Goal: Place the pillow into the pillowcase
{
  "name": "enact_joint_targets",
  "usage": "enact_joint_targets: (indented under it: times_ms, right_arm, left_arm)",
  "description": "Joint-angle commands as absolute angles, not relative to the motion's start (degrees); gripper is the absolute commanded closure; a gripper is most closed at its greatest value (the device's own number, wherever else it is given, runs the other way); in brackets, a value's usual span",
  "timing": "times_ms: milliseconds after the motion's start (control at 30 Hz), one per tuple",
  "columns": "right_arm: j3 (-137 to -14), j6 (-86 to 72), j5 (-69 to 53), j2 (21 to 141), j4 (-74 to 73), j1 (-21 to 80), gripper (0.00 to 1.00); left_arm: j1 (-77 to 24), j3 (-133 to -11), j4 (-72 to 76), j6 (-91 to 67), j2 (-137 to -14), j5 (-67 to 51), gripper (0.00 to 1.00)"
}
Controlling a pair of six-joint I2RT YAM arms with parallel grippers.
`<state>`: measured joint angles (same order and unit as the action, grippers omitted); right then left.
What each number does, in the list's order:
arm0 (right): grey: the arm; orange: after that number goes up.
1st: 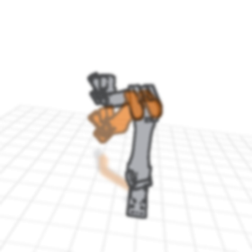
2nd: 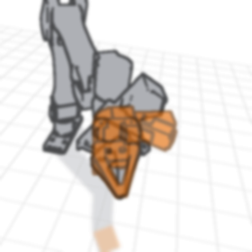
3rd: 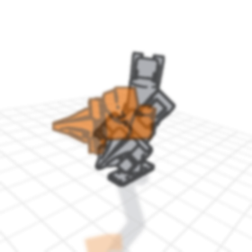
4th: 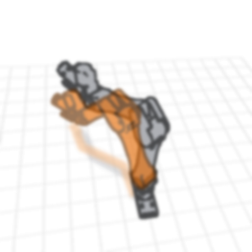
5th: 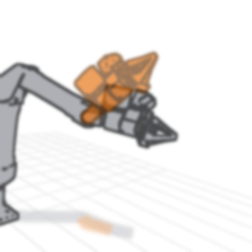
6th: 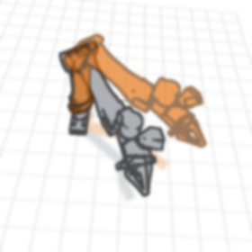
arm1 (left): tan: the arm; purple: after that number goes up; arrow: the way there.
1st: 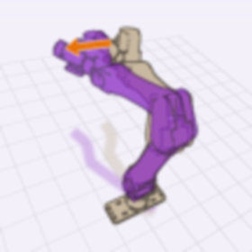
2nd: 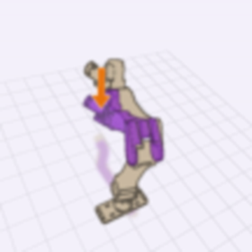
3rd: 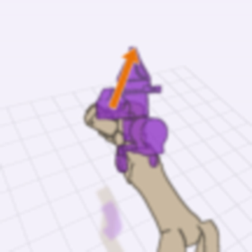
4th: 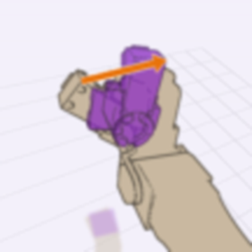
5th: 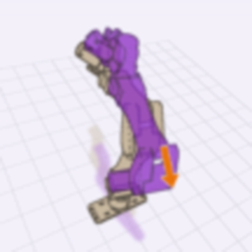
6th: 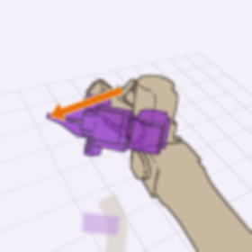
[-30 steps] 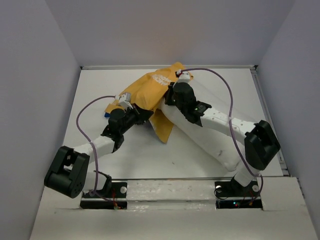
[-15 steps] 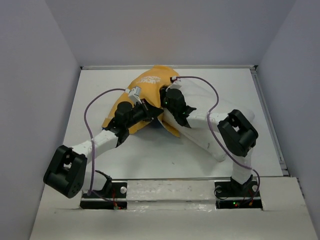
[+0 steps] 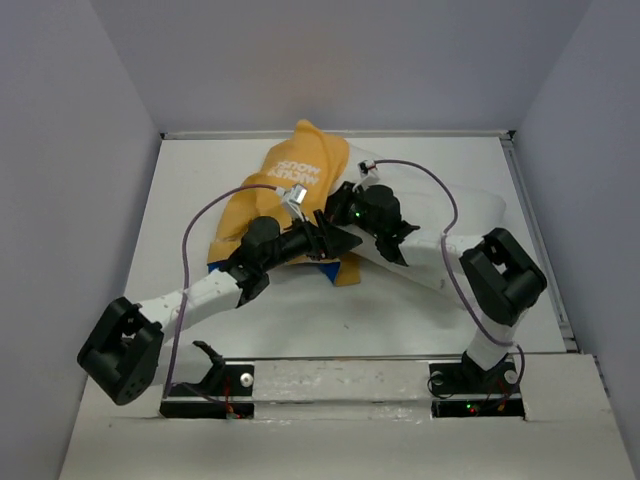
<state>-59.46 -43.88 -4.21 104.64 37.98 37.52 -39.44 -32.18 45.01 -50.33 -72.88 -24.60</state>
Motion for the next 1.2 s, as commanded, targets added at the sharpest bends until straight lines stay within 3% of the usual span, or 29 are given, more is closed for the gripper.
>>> enact_joint_targets:
  times_ms: [0, 67, 100, 267, 400, 500, 567, 633, 667, 700, 767, 800, 867, 967, 1033, 1133, 1167]
  right_arm:
    - [-52.05, -41.13, -7.54, 93.19, 32.11, 36.91, 0.72]
    - [-51.24, -40.17, -8.7, 91.06, 28.76, 36.91, 0.56]
    - [-51.5, -38.51, -8.96, 90.1, 26.04, 36.91, 0.42]
    - [-52.99, -31.75, -6.95, 81.24, 10.75, 36.91, 0.16]
    - [-55.81, -26.38, -3.35, 76.31, -1.73, 36.91, 0.11]
    - [-55.46, -24.17, -0.44, 73.92, -6.5, 35.51, 0.14]
    - [-55.63, -21.99, -0.26, 72.78, -8.26, 32.53, 0.35]
    - [-57.74, -21.01, 4.02, 72.51, -10.62, 30.06, 0.46]
    - [-59.48, -19.27, 5.96, 72.42, -11.77, 29.54, 0.61]
    - [-60.63, -18.47, 8.41, 72.68, -12.56, 29.53, 0.66]
    - [-63.01, -17.06, 13.88, 75.22, -14.23, 28.39, 0.61]
    - [-63.97, -15.75, 13.97, 76.28, -15.02, 27.87, 0.45]
    - [-65.91, -14.34, 15.63, 79.26, -15.73, 27.34, 0.25]
    - [-66.88, -12.92, 14.07, 81.99, -15.91, 27.33, 0.19]
    - [-66.45, -12.83, 11.7, 83.84, -15.91, 27.33, 0.23]
    - [-66.01, -12.39, 8.02, 85.95, -15.65, 27.33, 0.47]
    - [-65.83, -12.65, 6.87, 86.31, -15.56, 27.33, 0.59]
  left_arm:
    - [-38.67, -44.37, 27.91, -36.51, -61.55, -14.7, 0.01]
    - [-37.54, -49.45, 24.64, -34.46, -59.7, -11.71, 0.01]
    - [-37.53, -51.05, 23.04, -32.97, -58.89, -10.73, 0.01]
    - [-36.3, -60.7, 13.65, -29.97, -60.02, -1.6, 0.02]
    - [-34.72, -68.8, 6.17, -25.23, -70.55, 3.59, 0.09]
    - [-34.36, -75.39, 1.94, -20.93, -79.96, 4.92, 0.15]
    - [-34.28, -79.25, 1.76, -17.69, -85.57, 3.09, 0.21]
    - [-34.45, -82.34, 1.06, -15.39, -89.28, 2.99, 0.26]
    - [-34.63, -85.4, 0.27, -12.94, -92.6, 3.42, 0.29]
    - [-34.72, -86.91, 0.09, -12.05, -94.2, 4.3, 0.29]
    - [-34.98, -92.16, -3.77, -10.47, -99.12, 5.36, 0.3]
    - [-35.07, -93.76, -4.82, -9.59, -100.53, 5.01, 0.3]
    - [-35.51, -98.41, -7.8, -7.83, -104.74, 5.88, 0.3]
    - [-35.95, -101.15, -9.4, -6.68, -108.54, 5.98, 0.33]
    - [-36.12, -102.83, -10.02, -6.5, -109.68, 5.54, 0.37]
    - [-36.04, -102.92, -9.67, -6.94, -110.65, 5.01, 0.58]
    - [-36.04, -102.75, -8.8, -7.47, -110.83, 4.49, 0.71]
